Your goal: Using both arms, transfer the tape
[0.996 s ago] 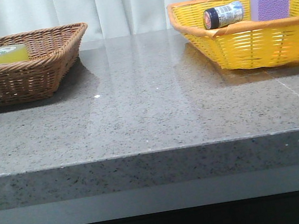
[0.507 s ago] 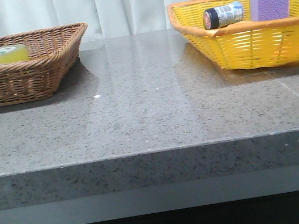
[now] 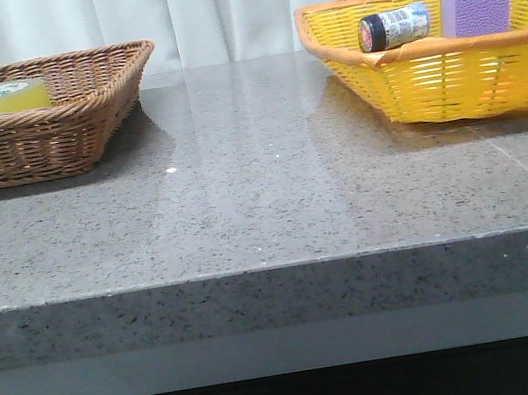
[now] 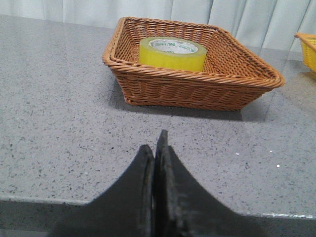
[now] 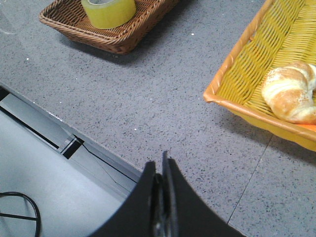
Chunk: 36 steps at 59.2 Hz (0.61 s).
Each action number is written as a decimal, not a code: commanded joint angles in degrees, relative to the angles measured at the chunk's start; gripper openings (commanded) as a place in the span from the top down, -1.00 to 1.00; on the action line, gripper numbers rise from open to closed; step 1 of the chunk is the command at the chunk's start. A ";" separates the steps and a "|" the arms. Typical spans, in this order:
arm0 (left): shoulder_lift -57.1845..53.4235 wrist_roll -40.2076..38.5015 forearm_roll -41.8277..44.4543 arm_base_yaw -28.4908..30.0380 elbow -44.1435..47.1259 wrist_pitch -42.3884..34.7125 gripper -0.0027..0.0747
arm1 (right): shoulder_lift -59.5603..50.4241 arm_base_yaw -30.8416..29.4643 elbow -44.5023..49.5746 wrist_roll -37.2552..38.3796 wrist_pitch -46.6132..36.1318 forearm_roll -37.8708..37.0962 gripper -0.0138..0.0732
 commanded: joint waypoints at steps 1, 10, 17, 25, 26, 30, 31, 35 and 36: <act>-1.12 -0.94 0.38 -0.04 1.28 -9.33 0.98 | -0.11 -0.12 -1.35 -0.25 -3.61 0.56 0.84; -1.12 -0.94 0.38 -0.04 6.04 -17.65 0.98 | -0.11 -0.12 -1.35 -0.25 -3.67 0.56 0.84; -1.12 -0.94 0.38 -0.04 6.33 -18.08 0.98 | -0.11 -0.12 -1.35 -0.25 -3.67 0.56 0.84; -1.12 -0.94 0.27 -0.04 6.33 -18.08 0.98 | -0.11 -0.12 -1.35 -0.25 -3.67 0.56 0.84; -1.12 -0.94 0.20 -0.04 6.33 -18.08 0.98 | -0.11 -0.12 -1.35 -0.25 -3.67 0.56 0.84; -1.12 -0.94 0.04 -0.04 6.33 -18.08 0.98 | -0.11 -0.12 -1.35 -0.25 -3.67 0.56 0.84; -1.12 -0.94 0.04 -0.04 6.33 -18.08 0.98 | -0.11 -0.12 -1.35 -0.25 -3.67 0.56 0.84; -1.12 -0.94 0.04 0.07 6.33 -18.08 0.98 | -0.11 -0.12 -1.35 -0.25 -3.67 0.56 0.84; -1.12 -0.94 0.04 0.07 6.33 -18.08 0.98 | -0.11 -0.12 -1.35 -0.25 -3.67 0.56 0.84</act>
